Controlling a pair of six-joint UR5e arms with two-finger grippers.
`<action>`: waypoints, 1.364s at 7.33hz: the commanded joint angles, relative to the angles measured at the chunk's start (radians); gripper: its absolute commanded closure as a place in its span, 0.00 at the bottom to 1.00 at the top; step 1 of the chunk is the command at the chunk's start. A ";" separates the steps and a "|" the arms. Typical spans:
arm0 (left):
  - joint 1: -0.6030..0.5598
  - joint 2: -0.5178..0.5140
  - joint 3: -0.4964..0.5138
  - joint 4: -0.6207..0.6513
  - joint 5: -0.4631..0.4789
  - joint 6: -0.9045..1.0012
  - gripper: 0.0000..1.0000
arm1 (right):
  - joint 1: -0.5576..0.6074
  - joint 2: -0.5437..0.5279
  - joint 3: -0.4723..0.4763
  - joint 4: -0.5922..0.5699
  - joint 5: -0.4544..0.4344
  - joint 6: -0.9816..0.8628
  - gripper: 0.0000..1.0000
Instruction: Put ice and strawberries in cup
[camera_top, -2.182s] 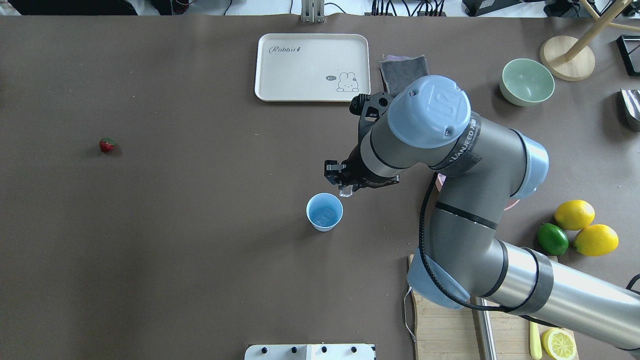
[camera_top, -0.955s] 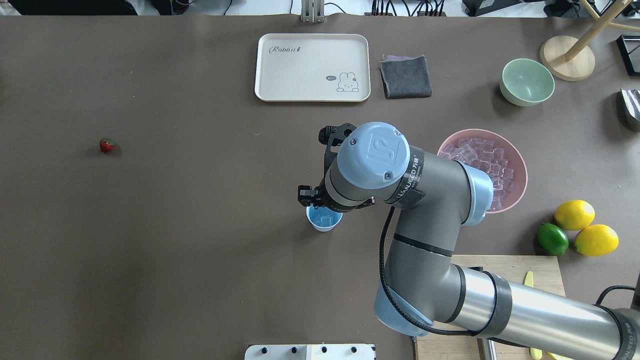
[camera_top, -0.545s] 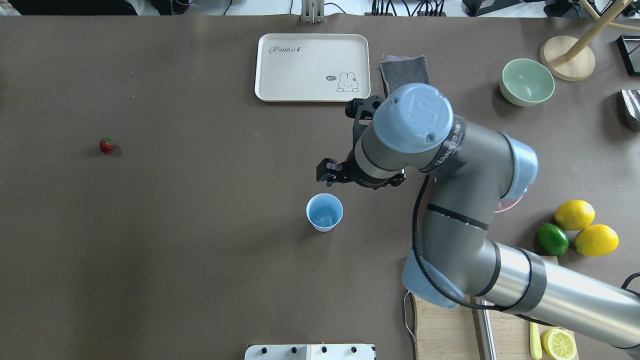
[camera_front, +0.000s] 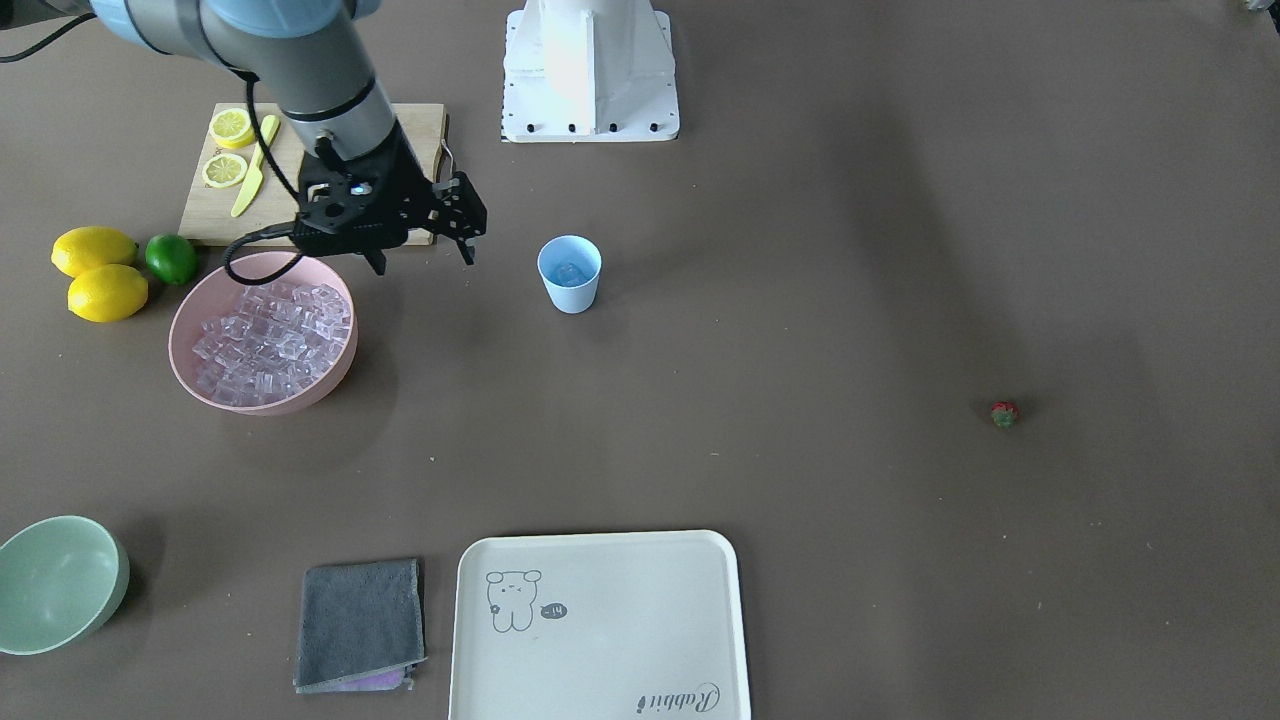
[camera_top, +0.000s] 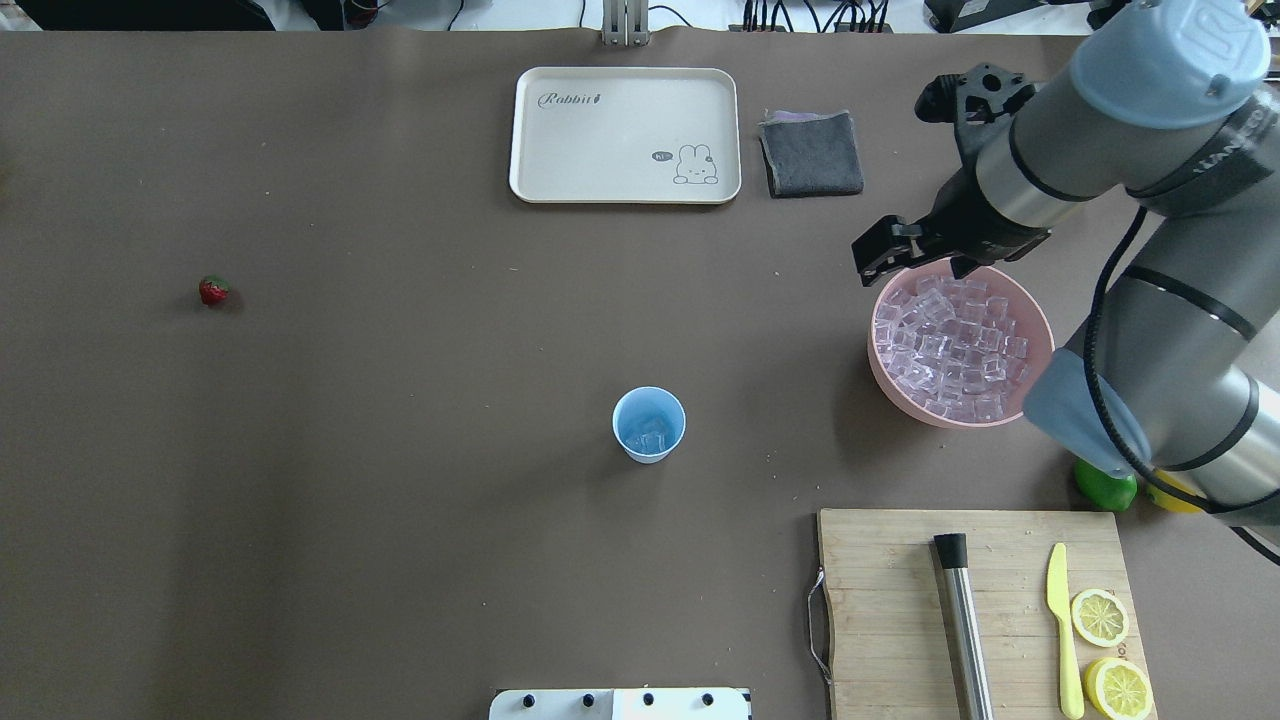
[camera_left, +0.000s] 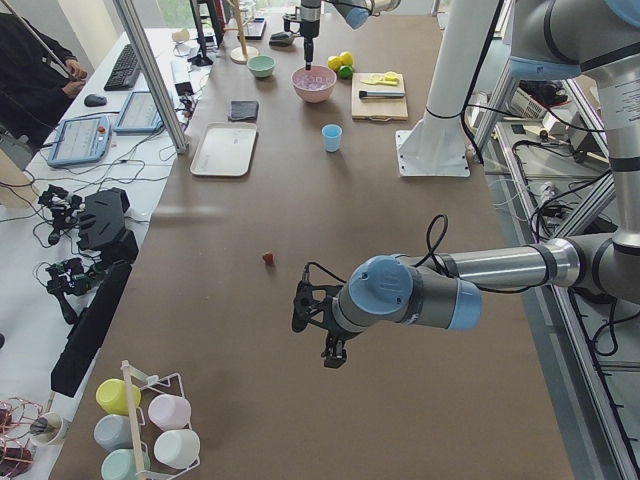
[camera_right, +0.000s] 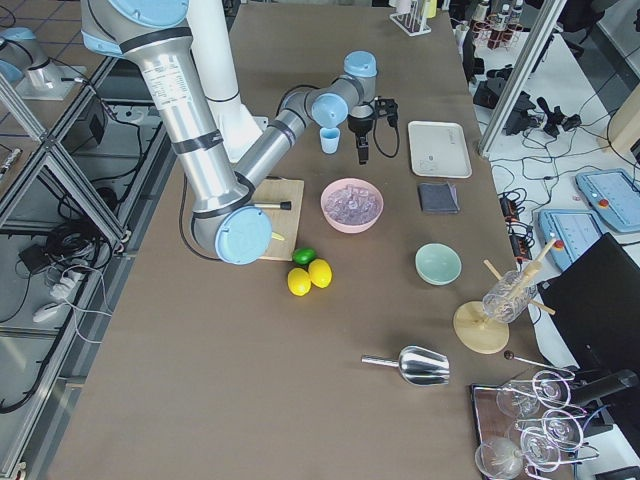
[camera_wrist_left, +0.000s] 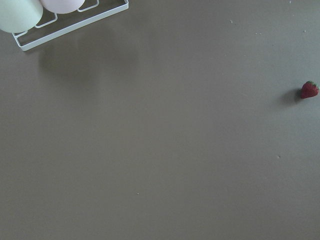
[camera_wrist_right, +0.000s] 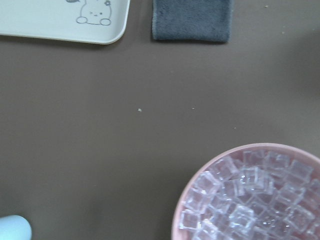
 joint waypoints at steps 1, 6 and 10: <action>0.125 -0.145 -0.004 -0.002 0.012 -0.114 0.03 | 0.130 -0.152 -0.002 0.006 0.053 -0.271 0.00; 0.500 -0.378 0.076 -0.096 0.225 -0.299 0.03 | 0.414 -0.361 -0.006 0.008 0.169 -0.724 0.00; 0.651 -0.510 0.359 -0.437 0.294 -0.480 0.03 | 0.456 -0.393 -0.010 0.009 0.176 -0.781 0.00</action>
